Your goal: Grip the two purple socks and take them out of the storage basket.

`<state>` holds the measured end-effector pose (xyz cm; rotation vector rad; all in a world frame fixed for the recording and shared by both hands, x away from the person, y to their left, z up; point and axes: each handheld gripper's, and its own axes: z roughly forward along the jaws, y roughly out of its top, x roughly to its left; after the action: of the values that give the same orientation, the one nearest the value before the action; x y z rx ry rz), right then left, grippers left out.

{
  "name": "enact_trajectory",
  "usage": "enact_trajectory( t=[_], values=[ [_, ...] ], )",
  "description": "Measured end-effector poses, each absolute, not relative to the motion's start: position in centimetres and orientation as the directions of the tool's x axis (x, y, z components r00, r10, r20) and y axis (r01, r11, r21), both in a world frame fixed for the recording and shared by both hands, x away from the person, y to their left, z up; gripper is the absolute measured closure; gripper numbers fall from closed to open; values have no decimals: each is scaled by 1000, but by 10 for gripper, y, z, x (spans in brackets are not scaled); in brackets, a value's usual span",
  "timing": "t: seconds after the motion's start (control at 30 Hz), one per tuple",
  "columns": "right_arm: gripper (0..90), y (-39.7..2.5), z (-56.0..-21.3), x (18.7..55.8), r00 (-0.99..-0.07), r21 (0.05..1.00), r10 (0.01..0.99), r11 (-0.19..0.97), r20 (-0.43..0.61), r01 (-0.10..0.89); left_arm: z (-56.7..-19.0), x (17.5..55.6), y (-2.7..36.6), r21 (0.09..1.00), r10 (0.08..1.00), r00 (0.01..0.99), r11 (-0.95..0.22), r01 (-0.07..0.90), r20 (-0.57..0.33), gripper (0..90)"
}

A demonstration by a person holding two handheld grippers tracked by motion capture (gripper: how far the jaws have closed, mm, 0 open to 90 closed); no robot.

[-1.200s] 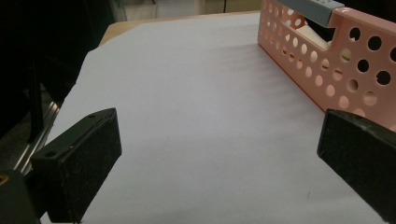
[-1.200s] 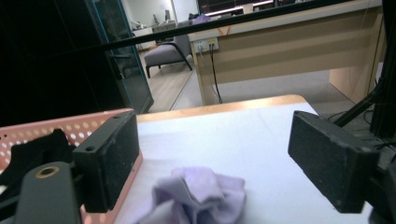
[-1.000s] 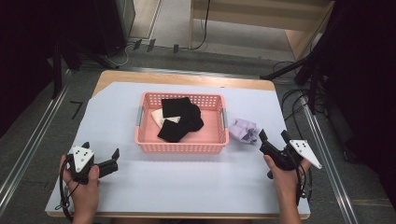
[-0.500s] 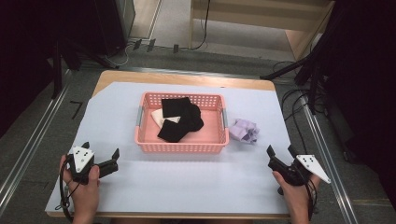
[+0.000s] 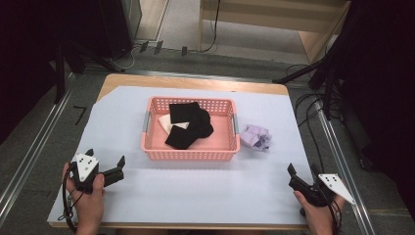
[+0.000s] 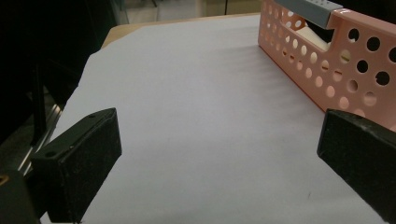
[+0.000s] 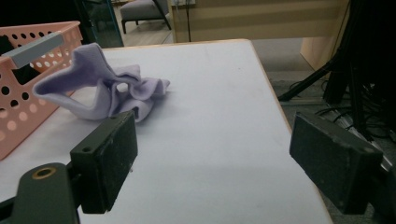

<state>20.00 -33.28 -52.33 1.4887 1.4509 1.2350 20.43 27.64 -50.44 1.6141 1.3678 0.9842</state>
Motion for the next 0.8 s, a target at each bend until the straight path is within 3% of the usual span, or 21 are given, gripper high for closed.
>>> enact_trajectory(
  t=[0.37,0.57,0.8],
  values=[
    [150,-337,-528,190,-70,959,987,-123,145,256,-504,205,276,916,991,117,-107,388,66,5],
    [153,-342,-529,190,-46,941,975,-196,217,276,-504,206,277,912,990,121,-111,395,68,5],
    [157,-341,-529,190,-46,946,980,-176,195,272,-504,206,276,911,990,121,-113,397,70,4]
  ],
)
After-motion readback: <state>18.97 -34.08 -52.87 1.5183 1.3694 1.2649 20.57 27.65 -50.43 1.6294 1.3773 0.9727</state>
